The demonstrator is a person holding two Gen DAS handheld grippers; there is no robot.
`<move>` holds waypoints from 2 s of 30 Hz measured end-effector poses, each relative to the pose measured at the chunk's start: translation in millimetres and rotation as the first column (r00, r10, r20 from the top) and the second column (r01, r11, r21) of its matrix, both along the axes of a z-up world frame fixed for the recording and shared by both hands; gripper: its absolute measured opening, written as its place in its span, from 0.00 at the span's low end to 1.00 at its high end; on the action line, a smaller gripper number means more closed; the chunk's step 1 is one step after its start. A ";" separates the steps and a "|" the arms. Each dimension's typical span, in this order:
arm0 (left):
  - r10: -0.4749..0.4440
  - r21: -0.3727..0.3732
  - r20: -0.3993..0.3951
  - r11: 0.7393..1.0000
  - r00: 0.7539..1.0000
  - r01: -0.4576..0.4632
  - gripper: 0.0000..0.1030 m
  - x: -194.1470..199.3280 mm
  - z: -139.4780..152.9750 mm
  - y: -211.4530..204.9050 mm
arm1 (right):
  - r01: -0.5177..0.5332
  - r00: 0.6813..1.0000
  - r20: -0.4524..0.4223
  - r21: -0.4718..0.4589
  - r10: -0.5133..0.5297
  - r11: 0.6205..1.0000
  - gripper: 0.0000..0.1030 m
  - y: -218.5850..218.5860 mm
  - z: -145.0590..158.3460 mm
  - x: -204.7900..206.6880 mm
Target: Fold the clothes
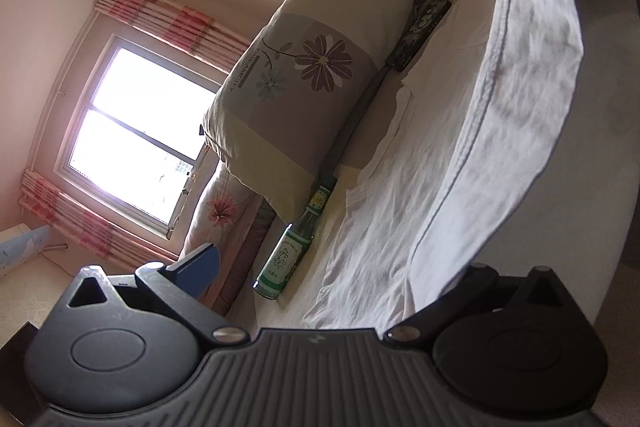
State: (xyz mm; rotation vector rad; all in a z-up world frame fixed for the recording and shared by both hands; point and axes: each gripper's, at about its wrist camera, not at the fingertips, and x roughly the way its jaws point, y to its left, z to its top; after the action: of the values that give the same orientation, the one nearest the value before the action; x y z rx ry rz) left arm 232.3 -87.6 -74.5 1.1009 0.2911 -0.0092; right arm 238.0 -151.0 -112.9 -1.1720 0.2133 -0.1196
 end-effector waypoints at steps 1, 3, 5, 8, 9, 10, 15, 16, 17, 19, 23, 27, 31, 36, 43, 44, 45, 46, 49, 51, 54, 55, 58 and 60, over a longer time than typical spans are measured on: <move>0.000 0.001 0.001 1.000 1.000 0.000 1.00 8.3 -0.1 0.2 | 0.006 1.000 0.003 0.003 -0.006 1.000 1.00 0.0 -0.8 8.5; -0.001 0.004 0.002 1.000 1.000 0.001 1.00 24.9 -0.2 0.7 | 0.014 1.000 0.005 0.011 -0.014 1.000 1.00 -0.4 -1.5 25.0; -0.002 0.007 0.004 1.000 1.000 0.002 1.00 41.5 -0.4 1.1 | 0.017 1.000 0.005 0.024 -0.017 1.000 1.00 -0.7 -1.1 40.9; -0.006 0.020 0.006 1.000 1.000 0.006 1.00 66.2 -1.2 -0.1 | 0.016 1.000 0.008 0.021 -0.017 1.000 1.00 -0.2 -3.7 62.3; -0.007 0.028 0.007 1.000 1.000 0.007 1.00 74.8 -1.8 -2.2 | 0.016 1.000 0.008 0.020 -0.016 1.000 1.00 -0.1 -4.7 69.2; -0.006 0.032 0.011 0.999 1.000 0.006 1.00 82.7 -2.3 -3.6 | 0.019 1.000 0.009 0.020 -0.019 1.000 1.00 0.2 -5.4 75.8; 0.008 0.010 -0.017 1.000 1.000 -0.008 1.00 100.9 -7.1 0.5 | 0.027 1.000 -0.006 0.035 -0.026 0.999 1.00 0.8 -10.2 107.8; 0.011 0.004 -0.026 1.000 1.000 -0.011 1.00 103.2 -8.2 1.9 | 0.025 1.000 -0.015 0.039 -0.024 0.999 1.00 0.8 -12.6 113.9; 0.015 -0.003 -0.036 1.000 0.999 -0.015 1.00 105.5 -9.3 3.4 | 0.019 0.999 -0.026 0.041 -0.018 0.999 1.00 1.1 -15.5 119.5; 0.021 -0.016 -0.054 1.000 0.998 -0.022 1.00 110.2 -11.6 6.4 | 0.007 0.999 -0.052 0.048 -0.005 0.999 1.00 1.7 -20.9 130.3; 0.033 -0.041 -0.091 0.998 0.995 -0.037 1.00 119.5 -16.1 12.3 | 0.002 0.990 -0.140 0.122 0.015 0.993 1.00 -2.5 -24.0 146.1; 0.044 -0.066 -0.129 0.996 0.991 -0.053 1.00 128.8 -20.6 18.2 | 0.043 0.978 -0.207 0.240 0.008 0.970 1.00 -18.0 -14.9 142.4; 0.016 -0.101 -0.175 0.994 0.984 -0.035 1.00 117.6 -12.5 26.0 | 0.027 0.945 -0.315 0.327 0.082 0.945 1.00 -34.2 -10.9 116.7; -0.001 -0.190 -0.233 0.981 0.973 -0.044 1.00 122.5 4.1 37.0 | 0.031 0.931 -0.352 0.341 0.097 0.940 1.00 -44.6 -0.8 116.4; 0.005 -0.313 -0.314 0.943 0.949 -0.109 1.00 168.1 19.9 48.8 | 0.084 0.930 -0.356 0.446 0.090 0.891 1.00 -56.4 22.6 172.9; -0.005 -0.354 -0.341 0.927 0.940 -0.123 1.00 177.8 22.3 55.0 | 0.097 0.927 -0.365 0.467 0.091 0.879 1.00 -58.8 25.1 183.0; -0.016 -0.393 -0.366 0.909 0.930 -0.139 1.00 187.6 24.8 61.2 | 0.113 0.922 -0.375 0.492 0.093 0.863 1.00 -61.8 27.2 193.1; -0.025 -0.431 -0.389 0.888 0.921 -0.158 1.00 197.1 26.0 70.1 | 0.129 0.918 -0.385 0.516 0.095 0.847 1.00 -64.9 29.0 202.8; -0.039 -0.548 -0.437 0.804 0.899 -0.231 1.00 221.7 30.8 96.9 | 0.173 0.906 -0.412 0.568 0.096 0.804 1.00 -72.5 34.1 227.3; -0.046 -0.616 -0.443 0.741 0.896 -0.267 1.00 231.9 37.3 112.1 | 0.188 0.907 -0.411 0.593 0.093 0.783 1.00 -76.8 38.7 235.9; -0.035 -0.682 -0.416 0.673 0.909 -0.286 1.00 233.2 51.0 129.0 | 0.184 0.915 -0.387 0.652 0.114 0.736 1.00 -85.4 48.0 229.8; -0.043 -0.697 -0.407 0.660 0.913 -0.280 1.00 229.6 54.6 132.9 | 0.180 0.913 -0.385 0.672 0.131 0.718 1.00 -88.2 49.9 225.3; -0.109 -0.738 -0.387 0.632 0.916 -0.237 1.00 207.1 66.4 142.1 | 0.177 0.895 -0.399 0.730 0.201 0.660 1.00 -96.5 53.6 200.4; -0.195 -0.766 -0.391 0.611 0.899 -0.201 1.00 184.6 68.9 148.5 | 0.165 0.875 -0.403 0.769 0.268 0.618 1.00 -100.4 53.5 176.0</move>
State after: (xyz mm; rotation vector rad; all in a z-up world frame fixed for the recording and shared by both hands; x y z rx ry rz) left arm 416.9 60.9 -5.6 0.1639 0.6298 -0.3692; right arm 414.0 -251.4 -59.4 -0.2731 0.6143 0.3204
